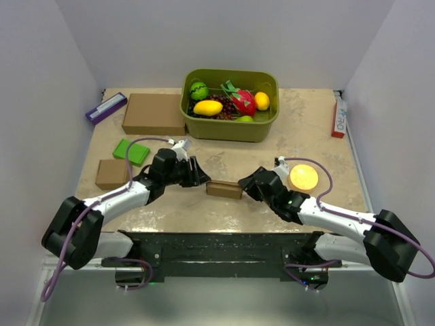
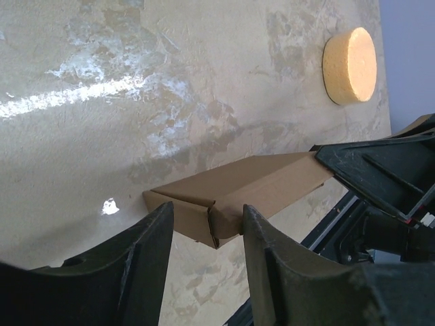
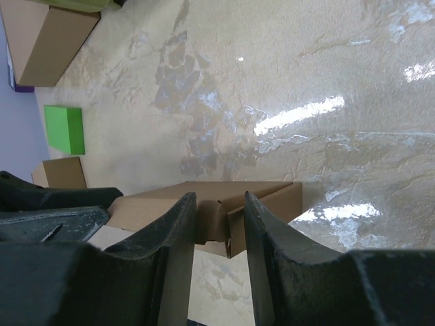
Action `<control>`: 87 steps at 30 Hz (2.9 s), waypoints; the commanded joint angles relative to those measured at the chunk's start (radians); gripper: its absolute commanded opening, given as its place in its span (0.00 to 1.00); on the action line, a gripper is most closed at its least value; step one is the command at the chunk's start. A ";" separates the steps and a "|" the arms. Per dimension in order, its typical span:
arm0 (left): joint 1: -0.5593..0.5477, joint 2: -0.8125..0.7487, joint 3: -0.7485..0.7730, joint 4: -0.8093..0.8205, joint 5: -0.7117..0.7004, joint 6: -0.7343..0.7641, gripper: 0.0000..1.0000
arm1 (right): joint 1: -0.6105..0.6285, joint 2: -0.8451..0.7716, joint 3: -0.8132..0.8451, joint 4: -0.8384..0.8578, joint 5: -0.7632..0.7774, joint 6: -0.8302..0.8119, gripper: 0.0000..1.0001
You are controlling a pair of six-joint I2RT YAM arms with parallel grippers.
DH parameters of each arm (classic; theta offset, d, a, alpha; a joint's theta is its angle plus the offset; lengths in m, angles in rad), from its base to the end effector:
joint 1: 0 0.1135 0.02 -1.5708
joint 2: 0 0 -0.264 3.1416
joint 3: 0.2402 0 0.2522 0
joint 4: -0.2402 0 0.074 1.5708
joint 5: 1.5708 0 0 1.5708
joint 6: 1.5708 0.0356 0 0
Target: Fold the paper box
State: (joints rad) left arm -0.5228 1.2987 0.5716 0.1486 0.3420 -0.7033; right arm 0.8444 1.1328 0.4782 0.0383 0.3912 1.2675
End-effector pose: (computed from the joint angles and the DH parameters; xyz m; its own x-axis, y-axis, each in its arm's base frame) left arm 0.2210 -0.1412 0.1910 -0.8229 -0.2290 -0.5200 0.2380 0.6922 -0.6814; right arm 0.1603 0.1600 0.1892 -0.5770 0.6789 -0.4541 0.2217 0.6652 0.7130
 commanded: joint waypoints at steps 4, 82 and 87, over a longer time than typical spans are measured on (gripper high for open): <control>0.004 -0.003 -0.062 0.058 0.051 -0.036 0.43 | 0.005 0.025 0.013 -0.071 0.035 -0.023 0.36; -0.166 0.008 -0.078 -0.064 -0.219 0.073 0.11 | 0.108 -0.369 -0.156 -0.180 -0.015 0.233 0.51; -0.166 0.007 -0.079 -0.067 -0.221 0.068 0.11 | 0.108 -0.332 -0.164 -0.149 -0.012 0.234 0.50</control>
State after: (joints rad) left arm -0.6769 1.2762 0.5156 0.2543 0.1516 -0.6838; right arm 0.9489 0.7853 0.3233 -0.1555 0.3313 1.4803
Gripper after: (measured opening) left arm 0.174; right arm 0.508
